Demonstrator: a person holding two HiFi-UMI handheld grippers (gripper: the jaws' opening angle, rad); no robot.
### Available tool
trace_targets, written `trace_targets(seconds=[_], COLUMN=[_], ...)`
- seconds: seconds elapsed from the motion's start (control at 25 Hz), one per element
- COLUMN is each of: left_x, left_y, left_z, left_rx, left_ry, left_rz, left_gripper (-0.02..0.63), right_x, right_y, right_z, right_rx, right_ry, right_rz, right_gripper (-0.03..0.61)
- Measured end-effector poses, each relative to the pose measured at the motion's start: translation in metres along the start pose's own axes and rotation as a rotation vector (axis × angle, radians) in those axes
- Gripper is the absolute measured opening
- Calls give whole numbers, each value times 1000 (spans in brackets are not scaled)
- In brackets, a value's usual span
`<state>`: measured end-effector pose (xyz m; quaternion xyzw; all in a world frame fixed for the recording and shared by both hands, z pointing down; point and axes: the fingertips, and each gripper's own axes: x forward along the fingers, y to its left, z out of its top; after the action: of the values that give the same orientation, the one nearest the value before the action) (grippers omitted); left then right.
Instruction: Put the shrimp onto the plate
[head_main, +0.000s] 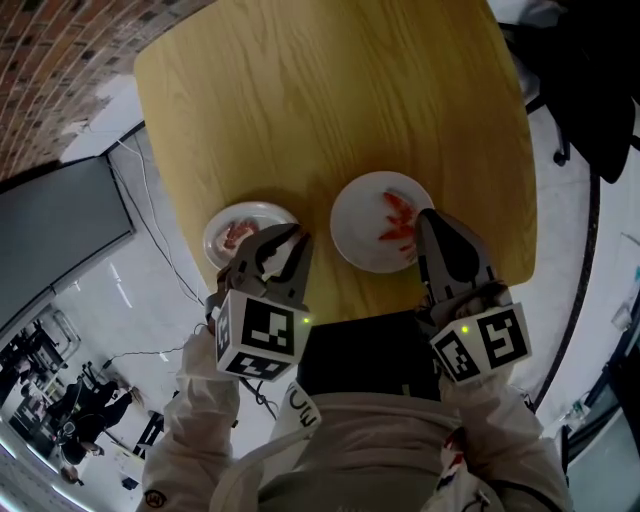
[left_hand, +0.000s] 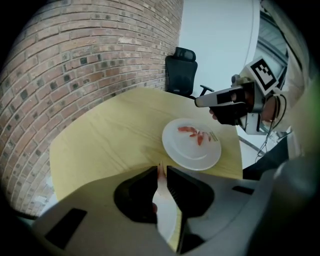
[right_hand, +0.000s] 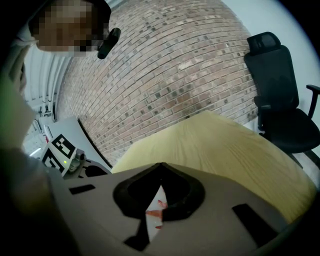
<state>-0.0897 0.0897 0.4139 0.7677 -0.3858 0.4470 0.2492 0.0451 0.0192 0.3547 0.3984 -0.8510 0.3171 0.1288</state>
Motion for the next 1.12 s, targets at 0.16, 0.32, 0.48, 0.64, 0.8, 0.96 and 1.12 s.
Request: trace_targets(seconds=[0.16, 0.32, 0.48, 0.64, 0.8, 0.96, 1.12], left_x=[7, 14, 22, 30, 42, 53, 60], left_y=[-7, -13, -23, -29, -38, -45, -54], left_z=[18, 36, 53, 72, 84, 97, 107], left_rx=[37, 84, 156, 239, 357, 444, 507], left_ry=[-5, -13, -11, -24, -28, -20, -2], left_rz=[-7, -10, -14, -18, -32, -56, -79], left_gripper=[63, 63, 63, 63, 63, 63, 63], right_x=[-9, -18, -29, -37, -44, -50, -57], right_y=[-17, -33, -51, -69, -83, -98, -113], right_z=[4, 7, 11, 16, 17, 20, 21], right_rx=[16, 33, 50, 64, 78, 94, 111], right_ry=[-9, -23, -32, -44, -53, -63, -74], right_rz=[-19, -35, -58, -85, -106, -132, -152], right_gripper=[25, 24, 25, 25, 25, 25, 25])
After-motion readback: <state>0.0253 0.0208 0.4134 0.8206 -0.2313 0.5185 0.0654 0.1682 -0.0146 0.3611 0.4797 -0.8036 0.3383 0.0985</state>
